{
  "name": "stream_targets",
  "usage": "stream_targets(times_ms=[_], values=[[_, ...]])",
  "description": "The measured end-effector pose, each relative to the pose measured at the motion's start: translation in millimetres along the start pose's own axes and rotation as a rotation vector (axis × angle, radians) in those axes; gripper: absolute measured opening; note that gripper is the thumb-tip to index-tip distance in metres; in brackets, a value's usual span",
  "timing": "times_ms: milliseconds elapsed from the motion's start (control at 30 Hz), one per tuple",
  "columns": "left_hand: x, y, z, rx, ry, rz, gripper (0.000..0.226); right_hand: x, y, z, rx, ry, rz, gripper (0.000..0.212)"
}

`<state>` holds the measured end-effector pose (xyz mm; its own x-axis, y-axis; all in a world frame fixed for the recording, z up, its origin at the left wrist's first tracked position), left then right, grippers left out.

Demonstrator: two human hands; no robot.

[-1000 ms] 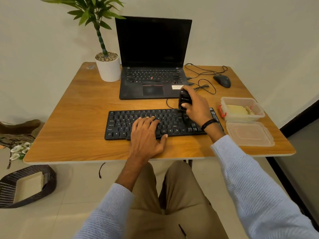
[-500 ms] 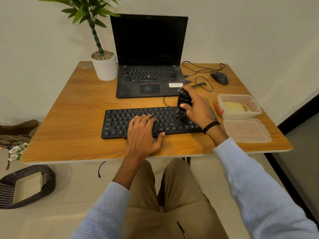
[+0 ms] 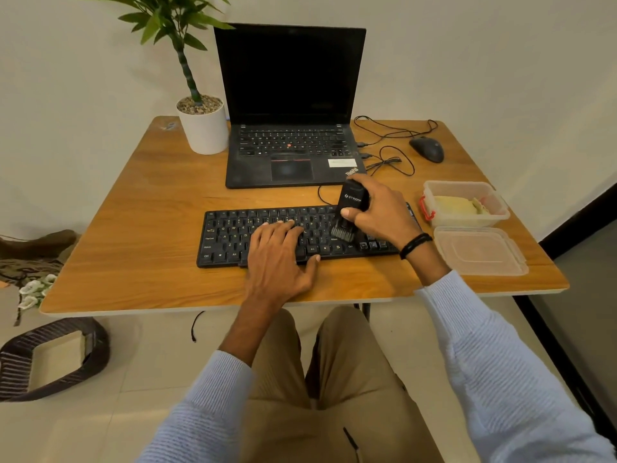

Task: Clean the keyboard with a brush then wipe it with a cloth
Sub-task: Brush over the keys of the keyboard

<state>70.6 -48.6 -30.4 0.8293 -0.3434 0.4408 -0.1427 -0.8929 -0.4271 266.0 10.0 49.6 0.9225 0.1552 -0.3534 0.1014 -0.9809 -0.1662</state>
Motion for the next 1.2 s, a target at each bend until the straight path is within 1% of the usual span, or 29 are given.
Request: stream_targets(times_ms=[67,100,200,267,333,367,433,500,567,600,700,733,833,900,967,1000,1100,1167,1200], values=[[0.5,0.8,-0.2,0.004,0.001,0.0,0.071,3.6,-0.7,-1.2,0.07,0.0,0.055,0.066],[0.8,0.8,-0.1,0.006,0.003,0.001,0.071,4.6,0.2,1.3,0.069,0.014,0.073,0.066],[0.8,0.5,-0.5,0.008,0.007,-0.001,0.07,10.2,-0.5,10.3,-0.058,0.006,0.121,0.065],[0.6,0.3,-0.9,0.008,0.011,0.003,0.07,10.6,-2.9,5.9,-0.079,-0.037,0.14,0.065],[0.3,0.3,-0.9,0.011,0.015,0.004,0.07,7.0,-4.7,0.3,0.005,-0.055,0.138,0.066],[0.1,0.4,-0.9,0.012,0.015,0.002,0.07,3.4,-4.1,0.5,0.045,-0.026,0.127,0.066],[0.7,0.7,-0.7,0.003,0.016,-0.005,0.07,-1.9,0.3,5.4,0.071,0.053,0.122,0.064],[1.5,0.9,-1.2,0.002,0.014,-0.004,0.071,1.4,2.0,7.9,0.015,0.064,0.159,0.063],[2.2,0.9,-2.0,0.008,0.014,0.005,0.07,7.9,2.1,3.5,-0.053,0.025,0.207,0.062],[2.2,0.9,-2.5,0.01,0.017,0.005,0.07,9.7,2.5,-0.1,-0.056,0.005,0.224,0.061],[2.1,1.0,-2.5,0.003,0.017,0.006,0.07,7.8,8.5,-4.3,0.049,0.055,0.194,0.062],[2.3,1.5,-2.8,0.0,0.018,0.008,0.07,7.5,11.2,-1.5,0.042,0.078,0.187,0.064],[4.0,2.1,-3.5,0.005,0.019,0.035,0.071,12.7,13.9,-1.3,-0.062,0.063,0.191,0.065],[4.0,1.1,-3.8,0.01,0.017,0.036,0.07,13.3,14.0,-12.1,-0.02,0.095,0.194,0.06],[2.5,0.0,-3.2,0.018,0.017,0.028,0.069,5.4,18.8,-14.3,0.066,0.051,0.166,0.058],[2.2,0.2,-2.4,0.016,0.016,0.025,0.069,1.8,22.8,-9.9,0.074,0.036,0.152,0.06],[1.5,1.1,-1.3,0.011,0.012,0.022,0.07,3.0,33.6,0.0,0.02,0.036,0.137,0.06],[1.3,1.3,-1.8,0.012,0.017,0.023,0.07,15.0,39.3,-3.8,0.001,-0.106,0.177,0.06],[1.3,1.1,-2.1,0.006,0.026,0.02,0.072,21.9,42.9,-7.7,0.035,-0.197,0.2,0.062]])
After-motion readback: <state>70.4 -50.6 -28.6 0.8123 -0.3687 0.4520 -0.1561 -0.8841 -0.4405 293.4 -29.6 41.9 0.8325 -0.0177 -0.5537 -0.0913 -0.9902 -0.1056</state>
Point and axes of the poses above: each hand's wrist, its own y-axis away from the middle knuckle, its own z-axis out of the palm, x = y × z, the point moved 6 cm from there along -y, towards the middle knuckle, and after that the axes turned 14 degrees about y, right-handed, at the moved point
